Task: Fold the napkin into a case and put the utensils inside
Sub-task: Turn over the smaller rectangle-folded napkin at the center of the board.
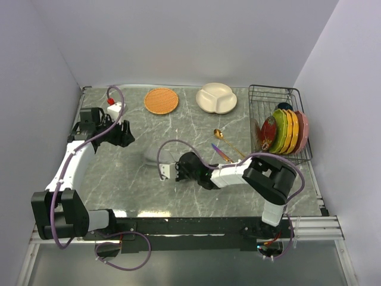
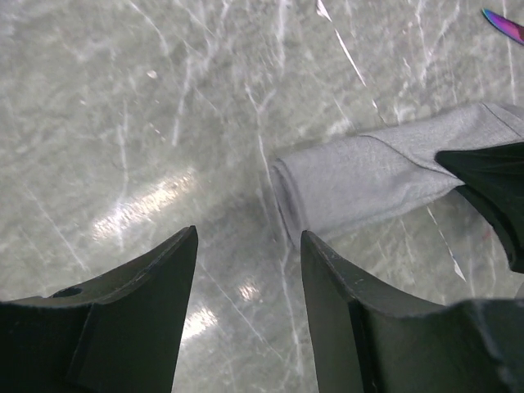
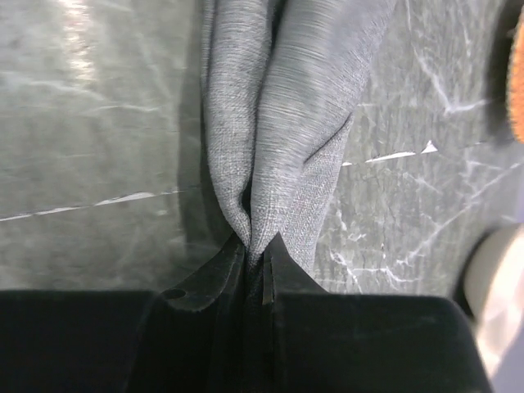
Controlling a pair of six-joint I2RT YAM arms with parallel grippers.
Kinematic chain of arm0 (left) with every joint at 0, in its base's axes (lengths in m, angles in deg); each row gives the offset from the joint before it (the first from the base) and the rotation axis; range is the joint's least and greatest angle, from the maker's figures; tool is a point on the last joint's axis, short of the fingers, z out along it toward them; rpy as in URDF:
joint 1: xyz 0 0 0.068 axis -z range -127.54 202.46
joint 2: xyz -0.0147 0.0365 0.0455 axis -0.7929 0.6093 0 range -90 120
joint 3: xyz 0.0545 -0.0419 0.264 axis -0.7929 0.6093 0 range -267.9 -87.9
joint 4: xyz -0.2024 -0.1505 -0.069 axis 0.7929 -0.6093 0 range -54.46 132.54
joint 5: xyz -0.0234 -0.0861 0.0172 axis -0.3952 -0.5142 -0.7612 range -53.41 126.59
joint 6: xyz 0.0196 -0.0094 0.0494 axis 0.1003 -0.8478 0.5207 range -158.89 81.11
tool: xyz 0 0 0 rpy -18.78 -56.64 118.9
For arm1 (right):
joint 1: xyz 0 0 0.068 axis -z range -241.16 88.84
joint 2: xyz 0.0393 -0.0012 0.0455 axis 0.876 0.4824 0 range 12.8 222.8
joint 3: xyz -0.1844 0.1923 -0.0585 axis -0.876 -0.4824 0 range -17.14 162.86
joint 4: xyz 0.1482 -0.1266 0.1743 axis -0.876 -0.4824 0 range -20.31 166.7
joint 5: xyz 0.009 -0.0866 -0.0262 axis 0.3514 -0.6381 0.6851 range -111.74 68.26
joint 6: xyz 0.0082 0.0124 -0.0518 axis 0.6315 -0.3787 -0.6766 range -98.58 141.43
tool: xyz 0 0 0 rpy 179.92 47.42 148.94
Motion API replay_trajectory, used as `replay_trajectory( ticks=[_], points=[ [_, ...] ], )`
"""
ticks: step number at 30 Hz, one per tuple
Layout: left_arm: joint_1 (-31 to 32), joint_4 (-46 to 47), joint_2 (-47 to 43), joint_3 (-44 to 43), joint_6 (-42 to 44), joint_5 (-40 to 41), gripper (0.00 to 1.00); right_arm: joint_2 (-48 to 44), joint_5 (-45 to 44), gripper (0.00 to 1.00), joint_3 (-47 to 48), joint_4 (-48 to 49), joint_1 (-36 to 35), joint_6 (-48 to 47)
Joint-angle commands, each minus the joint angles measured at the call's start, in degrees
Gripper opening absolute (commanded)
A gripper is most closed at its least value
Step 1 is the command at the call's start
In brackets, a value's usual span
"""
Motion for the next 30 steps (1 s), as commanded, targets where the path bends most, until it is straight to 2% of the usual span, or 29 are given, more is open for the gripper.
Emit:
replay_trajectory(
  ticks=[1, 2, 4, 5, 7, 9, 13, 14, 18, 21, 24, 25, 27, 30],
  points=[
    [-0.1, -1.6, -2.5, 1.0, 0.2, -2.2, 0.59, -2.5, -5.3, 0.17, -3.6, 8.6, -2.5, -3.7],
    [-0.2, -2.1, -2.6, 1.1, 0.5, -2.3, 0.59, -2.8, -5.7, 0.33, -3.8, 8.2, -2.8, -3.7],
    [-0.3, -3.5, -2.5, 1.0, 1.5, -3.4, 0.59, -3.2, -6.2, 0.51, -4.1, 7.5, -3.6, -3.6],
    [-0.2, -4.0, -2.5, 0.8, 1.9, -3.7, 0.59, -3.7, -6.5, 0.64, -4.1, 6.3, -3.8, -3.2],
    [-0.1, -5.3, -1.9, 0.1, 2.7, -4.9, 0.59, -5.4, -6.0, 0.77, -3.5, 4.3, -4.0, -1.7],
    [-0.1, -6.6, -0.7, -0.9, 4.1, -5.9, 0.59, -7.0, -3.8, 0.82, -2.0, -1.1, -4.0, -0.5],
    [0.1, -10.5, 1.8, -2.9, 5.9, -8.2, 0.56, -11.6, 3.2, 0.98, 1.9, -12.1, -3.9, 4.6],
    [0.4, -11.8, 2.6, -3.5, 6.2, -8.5, 0.56, -12.4, 4.0, 1.0, 2.7, -16.1, -3.8, 5.6],
    [3.0, -15.6, 5.4, -4.8, 7.5, -8.3, 0.52, -15.3, 12.5, 1.0, 11.1, -28.1, -1.4, 12.7],
    [5.8, -16.3, 7.3, -4.7, 7.1, -7.3, 0.47, -16.4, 19.9, 0.92, 16.8, -36.5, 4.2, 18.6],
    [7.9, -15.7, 9.8, -4.8, 5.5, -6.7, 0.42, -18.1, 25.2, 0.74, 18.3, -40.9, 10.6, 21.4],
    [8.7, -15.6, 10.5, -5.1, 5.0, -6.7, 0.41, -18.4, 25.6, 0.63, 18.3, -42.1, 11.7, 21.0],
    [9.2, -14.9, 12.7, -6.0, 3.7, -6.6, 0.39, -17.8, 24.6, 0.49, 17.3, -42.6, 14.0, 20.2],
    [10.8, -14.3, 15.3, -7.3, 2.7, -6.7, 0.37, -15.9, 24.2, 0.39, 15.7, -42.4, 15.2, 18.1]
  ],
)
